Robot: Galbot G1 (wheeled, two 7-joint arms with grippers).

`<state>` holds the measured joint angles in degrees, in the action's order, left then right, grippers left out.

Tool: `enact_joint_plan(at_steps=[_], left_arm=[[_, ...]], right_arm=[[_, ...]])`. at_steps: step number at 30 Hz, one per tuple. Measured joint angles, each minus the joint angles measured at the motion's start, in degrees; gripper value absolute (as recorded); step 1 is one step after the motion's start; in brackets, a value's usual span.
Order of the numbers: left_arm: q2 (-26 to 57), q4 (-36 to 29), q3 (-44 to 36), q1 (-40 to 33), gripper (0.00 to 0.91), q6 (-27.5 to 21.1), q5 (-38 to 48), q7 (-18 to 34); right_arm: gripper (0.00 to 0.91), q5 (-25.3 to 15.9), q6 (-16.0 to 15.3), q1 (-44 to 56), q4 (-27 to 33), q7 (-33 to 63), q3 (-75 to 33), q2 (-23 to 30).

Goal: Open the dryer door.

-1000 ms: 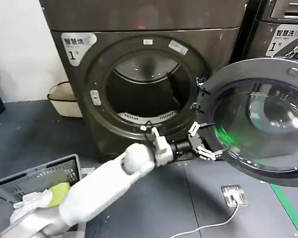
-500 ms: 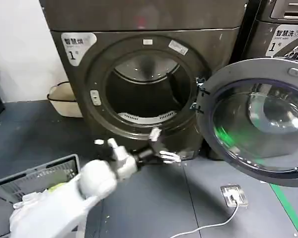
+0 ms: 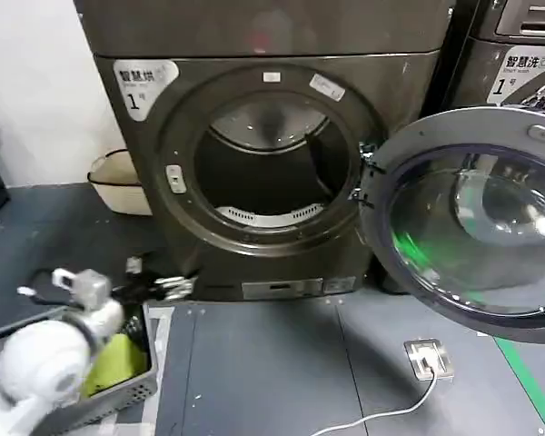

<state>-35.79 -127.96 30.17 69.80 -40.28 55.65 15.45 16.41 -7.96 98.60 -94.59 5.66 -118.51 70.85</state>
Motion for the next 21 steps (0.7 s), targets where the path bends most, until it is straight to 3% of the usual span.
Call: enact_joint_plan(at_steps=[2, 9, 21], left_arm=[[0.9, 0.6, 4.0, 1.8, 0.907, -1.9, 6.3, 4.6], [5.2, 6.4, 12.1, 4.0, 0.907, -2.0, 32.2, 22.6], [19.4, 24.7, 9.0, 3.6, 0.907, -1.9, 71.5, 38.4]], right_arm=[[0.907, -0.2, 0.1, -0.2, 0.0, 0.0, 0.7, -0.1], [0.907, -1.4, 0.7, -0.9, 0.0, -0.1, 3.3, -0.9], [0.907, -1.7, 0.7, -2.7, -0.1, -0.1, 7.4, -1.1]])
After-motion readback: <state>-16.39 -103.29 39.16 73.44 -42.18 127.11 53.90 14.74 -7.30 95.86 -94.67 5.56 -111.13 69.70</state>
